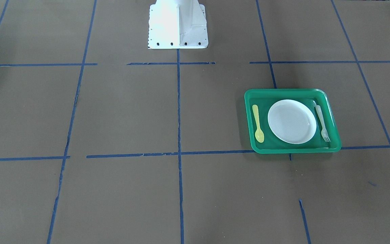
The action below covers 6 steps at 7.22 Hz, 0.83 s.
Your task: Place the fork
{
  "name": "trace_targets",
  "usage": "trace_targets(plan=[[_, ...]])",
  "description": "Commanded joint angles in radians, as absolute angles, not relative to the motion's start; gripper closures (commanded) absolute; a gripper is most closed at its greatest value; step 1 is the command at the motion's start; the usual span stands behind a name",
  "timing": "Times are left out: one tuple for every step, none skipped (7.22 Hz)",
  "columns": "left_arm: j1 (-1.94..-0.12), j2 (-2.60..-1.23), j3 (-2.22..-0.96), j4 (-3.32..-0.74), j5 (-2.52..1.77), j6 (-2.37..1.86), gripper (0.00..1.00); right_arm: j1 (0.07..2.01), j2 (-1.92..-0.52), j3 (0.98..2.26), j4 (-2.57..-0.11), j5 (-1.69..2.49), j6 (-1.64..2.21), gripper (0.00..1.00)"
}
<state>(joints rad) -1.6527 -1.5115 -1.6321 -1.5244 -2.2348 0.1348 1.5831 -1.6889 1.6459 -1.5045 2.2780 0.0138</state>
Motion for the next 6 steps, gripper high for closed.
trace_targets(plan=[[-1.661,-1.519,-1.643,-1.513,-2.229,0.13,0.0,1.583,-1.689,1.646,-1.503,2.278,0.014,0.0],[-1.661,-1.522,-1.632,-1.513,-2.23,0.129,0.0,1.583,-1.689,1.646,-1.503,2.278,0.014,0.0],[-1.661,-1.522,-1.64,-1.511,-2.232,0.129,0.0,1.583,-1.689,1.646,-1.505,2.278,0.014,0.0],[-1.661,-1.522,-1.64,-1.512,-2.233,0.13,0.0,1.583,-1.689,1.646,-1.503,2.278,0.014,0.0],[-1.661,-1.522,-1.64,-1.513,-2.233,0.13,0.0,1.583,-1.689,1.646,-1.503,2.278,0.014,0.0],[-1.661,-1.522,-1.64,-1.514,-2.233,0.132,0.0,1.583,-1.689,1.646,-1.503,2.278,0.014,0.0]])
